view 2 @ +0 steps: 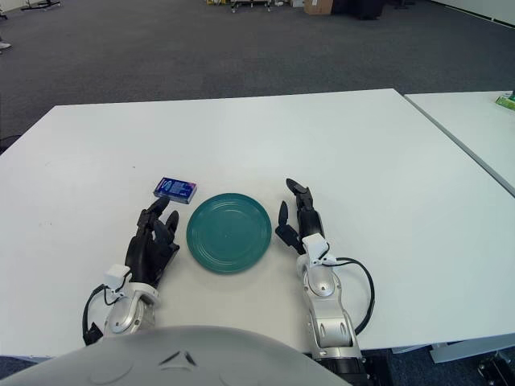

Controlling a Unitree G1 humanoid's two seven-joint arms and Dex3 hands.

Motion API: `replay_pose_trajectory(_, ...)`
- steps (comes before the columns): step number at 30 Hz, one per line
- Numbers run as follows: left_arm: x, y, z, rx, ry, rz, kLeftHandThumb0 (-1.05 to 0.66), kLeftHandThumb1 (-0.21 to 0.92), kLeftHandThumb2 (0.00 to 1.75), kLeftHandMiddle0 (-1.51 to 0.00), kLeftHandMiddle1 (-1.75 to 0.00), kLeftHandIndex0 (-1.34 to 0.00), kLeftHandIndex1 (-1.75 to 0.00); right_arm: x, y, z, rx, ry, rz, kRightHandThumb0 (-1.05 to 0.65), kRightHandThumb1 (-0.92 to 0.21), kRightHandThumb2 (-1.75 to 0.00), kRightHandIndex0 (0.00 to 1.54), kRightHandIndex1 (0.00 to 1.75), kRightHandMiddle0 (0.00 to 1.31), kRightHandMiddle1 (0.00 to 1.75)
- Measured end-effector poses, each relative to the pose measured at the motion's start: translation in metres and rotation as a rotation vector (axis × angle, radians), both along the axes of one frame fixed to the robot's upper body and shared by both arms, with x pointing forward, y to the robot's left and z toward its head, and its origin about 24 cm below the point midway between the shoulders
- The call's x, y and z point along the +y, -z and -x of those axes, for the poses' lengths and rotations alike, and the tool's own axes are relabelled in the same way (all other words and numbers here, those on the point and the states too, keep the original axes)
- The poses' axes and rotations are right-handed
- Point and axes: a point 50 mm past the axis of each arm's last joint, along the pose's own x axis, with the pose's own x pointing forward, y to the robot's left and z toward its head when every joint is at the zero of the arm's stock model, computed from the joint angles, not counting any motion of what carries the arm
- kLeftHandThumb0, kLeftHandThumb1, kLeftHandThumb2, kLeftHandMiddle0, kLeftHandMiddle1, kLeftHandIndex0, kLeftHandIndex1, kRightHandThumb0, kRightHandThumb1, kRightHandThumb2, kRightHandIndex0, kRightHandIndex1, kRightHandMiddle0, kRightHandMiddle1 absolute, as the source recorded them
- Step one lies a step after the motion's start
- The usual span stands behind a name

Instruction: Put the gum into the plate.

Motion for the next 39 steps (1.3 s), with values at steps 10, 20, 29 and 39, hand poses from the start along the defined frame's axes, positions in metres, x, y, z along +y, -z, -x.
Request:
replay_pose_trajectory(10,0.003,-0.001,-0.005,-0.011,-0.002,-0.014,-0.86,0.92,0.99,-0.35,-0.01,0.0,-0.85,-0.001,0.0,0.0,0.0,0.004,0.002,-0.74,-0.92,-1.01,0.15,0.0,0.0,0.57)
replay_pose_trajectory(20,0.03,-0.012,-0.061,-0.118,-0.017,-0.421,-0.92,0.92,0.9,-0.33,0.0,0.0,-0.82,-0.001,-0.003,-0.002,-0.016,-0.004,0.004,-0.73,-0.92,-1.01,0.15,0.0,0.0,0.56)
replay_pose_trajectory(29,0.042,-0.042,-0.11,-0.354,0.093,-1.017,-0.99,0.92,0.73,-0.28,0.0,0.0,-0.82,0.0,-0.004,-0.003,-0.038,-0.009,-0.002,-0.72,-0.92,-0.99,0.15,0.0,0.0,0.56)
replay_pose_trajectory(39,0.025,-0.056,-0.147,-0.492,0.412,-1.548,-0.96,0.92,0.54,-0.29,-0.02,0.0,-0.91,-0.002,0.001,0.001,-0.012,-0.001,-0.004,-0.73,-0.92,-0.99,0.16,0.0,0.0,0.57)
